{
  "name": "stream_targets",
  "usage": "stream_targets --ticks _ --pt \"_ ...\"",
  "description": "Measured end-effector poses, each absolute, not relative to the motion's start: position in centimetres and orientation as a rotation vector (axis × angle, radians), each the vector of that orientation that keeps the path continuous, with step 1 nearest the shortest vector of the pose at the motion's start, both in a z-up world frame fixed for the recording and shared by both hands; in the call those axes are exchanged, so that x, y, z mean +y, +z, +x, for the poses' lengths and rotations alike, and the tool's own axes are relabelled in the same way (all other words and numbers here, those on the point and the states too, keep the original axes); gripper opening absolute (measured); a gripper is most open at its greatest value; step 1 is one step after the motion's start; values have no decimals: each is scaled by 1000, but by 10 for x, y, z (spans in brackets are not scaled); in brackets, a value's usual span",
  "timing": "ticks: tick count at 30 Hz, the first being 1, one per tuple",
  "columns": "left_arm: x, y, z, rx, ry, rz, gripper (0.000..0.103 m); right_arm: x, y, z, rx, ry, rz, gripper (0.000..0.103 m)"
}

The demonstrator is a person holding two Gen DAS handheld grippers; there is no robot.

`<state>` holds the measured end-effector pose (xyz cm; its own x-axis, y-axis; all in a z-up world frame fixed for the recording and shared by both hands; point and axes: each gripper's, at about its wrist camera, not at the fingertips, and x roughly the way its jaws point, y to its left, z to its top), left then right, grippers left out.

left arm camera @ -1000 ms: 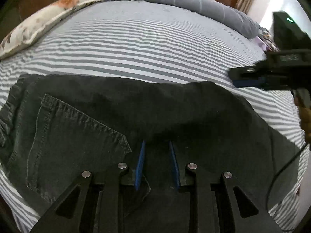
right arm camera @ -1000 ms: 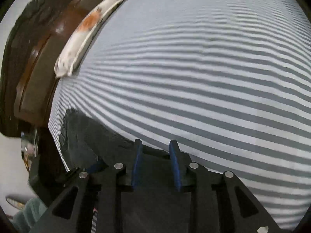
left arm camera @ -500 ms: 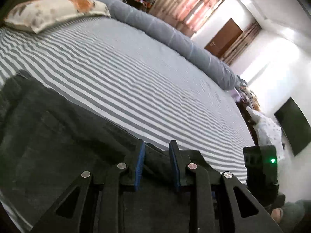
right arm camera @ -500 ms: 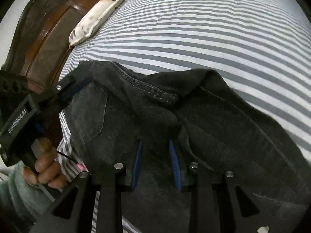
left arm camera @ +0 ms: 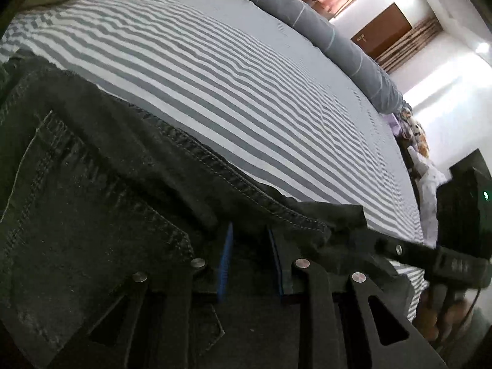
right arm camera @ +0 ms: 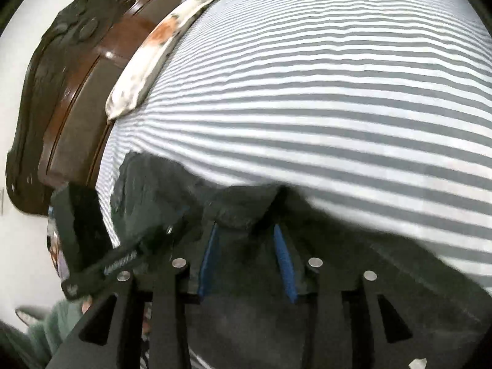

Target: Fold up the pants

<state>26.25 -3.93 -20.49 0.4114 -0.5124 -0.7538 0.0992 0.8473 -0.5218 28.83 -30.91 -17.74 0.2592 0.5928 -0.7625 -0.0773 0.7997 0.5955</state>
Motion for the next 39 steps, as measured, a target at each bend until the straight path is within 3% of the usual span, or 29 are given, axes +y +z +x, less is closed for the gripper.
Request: stream_targets --ticks 9,12,20,28,34,39 --pt "-33 -205 264 1078 -400 -415 25 -292 -206 308 1283 631 607 43" --pt "-35 -199 261 1062 -391 -406 25 -281 -196 312 1273 689 630 26" --pt "-25 -162 242 825 -322 -343 27 -302 -163 343 1188 596 666 22" --pt "-59 -174 237 903 -426 -174 27 -332 -173 389 1158 405 634 22" --pt "-65 -189 242 979 -363 -108 27 -302 -134 350 1096 557 513 22" --pt "-64 -195 243 994 -335 -93 27 -277 -150 335 1171 543 402 22"
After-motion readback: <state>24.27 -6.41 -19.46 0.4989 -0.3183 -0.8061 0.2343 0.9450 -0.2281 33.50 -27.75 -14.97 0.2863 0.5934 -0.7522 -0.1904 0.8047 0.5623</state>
